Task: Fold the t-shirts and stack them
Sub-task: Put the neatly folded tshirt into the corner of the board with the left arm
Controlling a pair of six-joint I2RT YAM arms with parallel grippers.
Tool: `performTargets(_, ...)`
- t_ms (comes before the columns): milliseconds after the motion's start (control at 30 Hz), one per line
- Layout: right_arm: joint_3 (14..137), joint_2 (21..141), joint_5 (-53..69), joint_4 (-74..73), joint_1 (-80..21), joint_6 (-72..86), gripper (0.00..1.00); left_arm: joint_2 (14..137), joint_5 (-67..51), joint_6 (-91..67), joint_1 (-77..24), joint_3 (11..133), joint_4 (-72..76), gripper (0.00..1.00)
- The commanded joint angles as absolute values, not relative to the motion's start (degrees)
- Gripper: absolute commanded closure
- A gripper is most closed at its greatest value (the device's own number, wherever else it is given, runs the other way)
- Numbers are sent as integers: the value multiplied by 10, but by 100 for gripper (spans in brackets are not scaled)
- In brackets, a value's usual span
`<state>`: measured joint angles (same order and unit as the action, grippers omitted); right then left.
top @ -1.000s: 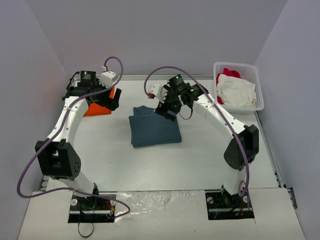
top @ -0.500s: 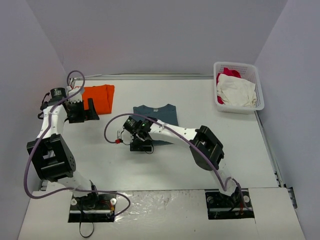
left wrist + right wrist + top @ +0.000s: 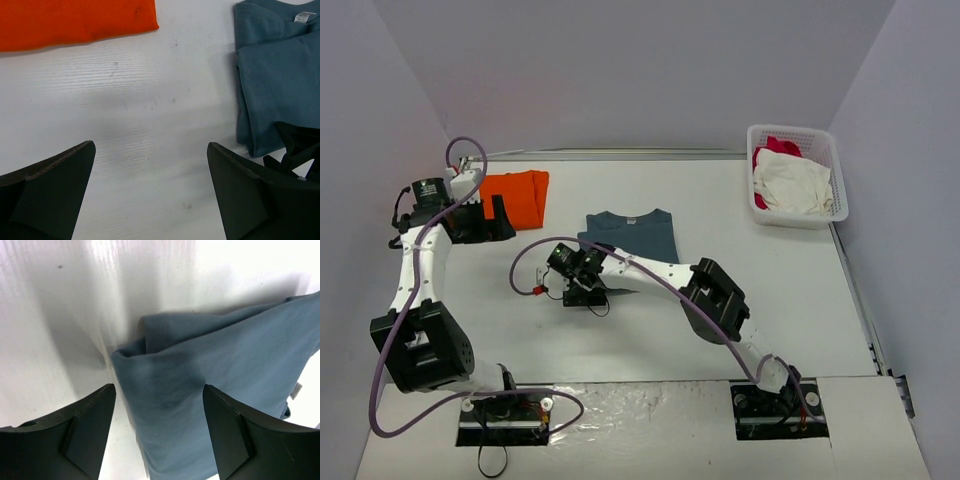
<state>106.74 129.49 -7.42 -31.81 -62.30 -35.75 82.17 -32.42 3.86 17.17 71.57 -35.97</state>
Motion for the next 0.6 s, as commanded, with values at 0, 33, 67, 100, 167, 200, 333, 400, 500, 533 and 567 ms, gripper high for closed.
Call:
performTargets(0, 1090, 1316, -97, -337, -626, -351, 34, 801, -322, 30, 172, 707, -340, 6)
performTargets(33, 1092, 1325, -98, -337, -626, -351, 35, 800, -323, 30, 172, 704, -338, 6)
performTargets(67, 1096, 1331, -99, -337, -626, -351, 38, 800, -323, 28, 172, 704, -337, 6)
performTargets(100, 1098, 1339, -99, -337, -626, -351, 39, 800, -327, 29, 172, 704, -337, 6)
performTargets(167, 1102, 1348, -100, -338, -626, -347, 42, 803, -327, 29, 172, 707, -342, 6)
performTargets(200, 1101, 1353, -97, -339, -626, -347, 46, 805, -327, 32, 172, 708, -344, 6)
performTargets(333, 1097, 1354, -95, -346, -626, -345, 88, 818, -340, 35, 172, 713, -355, 6)
performTargets(400, 1090, 1345, -95, -348, -626, -348, 95, 825, -347, 32, 172, 715, -357, 6)
performTargets(500, 1085, 1323, -96, -354, -626, -352, 100, 833, -396, 23, 172, 715, -368, 6)
performTargets(533, 1085, 1318, -98, -359, -625, -353, 100, 838, -461, 12, 172, 708, -361, 6)
performTargets(567, 1085, 1311, -100, -361, -625, -354, 100, 843, -501, 6, 171, 700, -357, 6)
